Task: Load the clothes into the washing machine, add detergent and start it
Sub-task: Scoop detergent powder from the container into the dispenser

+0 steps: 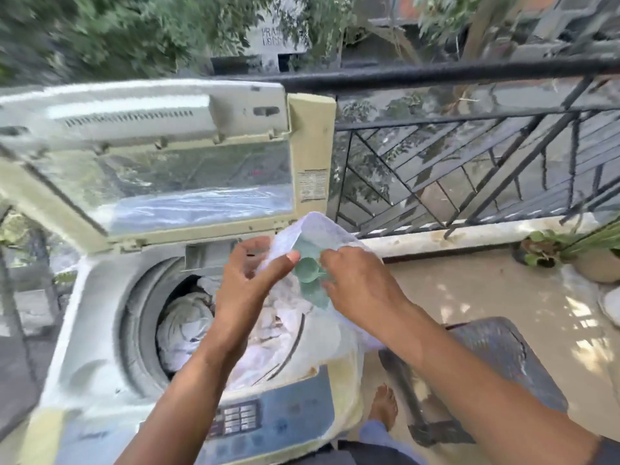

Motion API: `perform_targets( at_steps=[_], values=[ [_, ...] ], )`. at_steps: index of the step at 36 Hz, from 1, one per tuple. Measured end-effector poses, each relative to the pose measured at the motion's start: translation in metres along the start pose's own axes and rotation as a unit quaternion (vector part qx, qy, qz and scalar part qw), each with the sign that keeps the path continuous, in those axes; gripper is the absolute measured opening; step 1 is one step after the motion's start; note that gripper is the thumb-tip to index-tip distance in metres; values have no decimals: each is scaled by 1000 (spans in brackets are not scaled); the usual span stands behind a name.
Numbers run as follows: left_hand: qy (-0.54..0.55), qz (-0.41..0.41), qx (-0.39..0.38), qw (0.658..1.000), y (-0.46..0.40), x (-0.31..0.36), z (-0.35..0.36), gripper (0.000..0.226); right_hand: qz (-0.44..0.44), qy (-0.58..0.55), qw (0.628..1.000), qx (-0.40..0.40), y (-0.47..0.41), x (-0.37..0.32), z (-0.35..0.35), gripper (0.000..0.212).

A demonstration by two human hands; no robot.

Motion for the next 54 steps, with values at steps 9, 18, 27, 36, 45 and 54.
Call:
perform_targets(
  at_steps=[9, 18, 27, 36, 45, 54],
  values=[
    [29, -4, 50, 998, -1, -21, -69, 73, -38, 16, 999, -20, -45, -58, 38, 17],
    [14, -10, 92, 996, -7, -46, -129, 75, -110, -9, 994, 23, -58, -111, 59, 31],
    [19, -25, 99, 995, -14, -63, -166, 70, -143, 28, 988, 56, -56, -140, 48, 12],
    [-15, -53, 116, 992, -17, -68, -187, 75, -208, 5, 974, 84, -76, -155, 61, 44],
    [-73, -79, 133, 985, -15, -63, -205, 79, -263, -31, 945, 194, -92, -163, 69, 29],
    [-109, -95, 153, 978, -22, -61, -212, 74, -281, 20, 954, 104, -102, -159, 86, 21]
  ],
)
Point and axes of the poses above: each hand's wrist, its own y-axis away from the middle knuckle, its own z-axis out of the palm, x = y × z, the point moved 5 cm from there along -y, towards the middle knuckle, and after that the axes turned 11 degrees about -z, right-handed, at the moved point
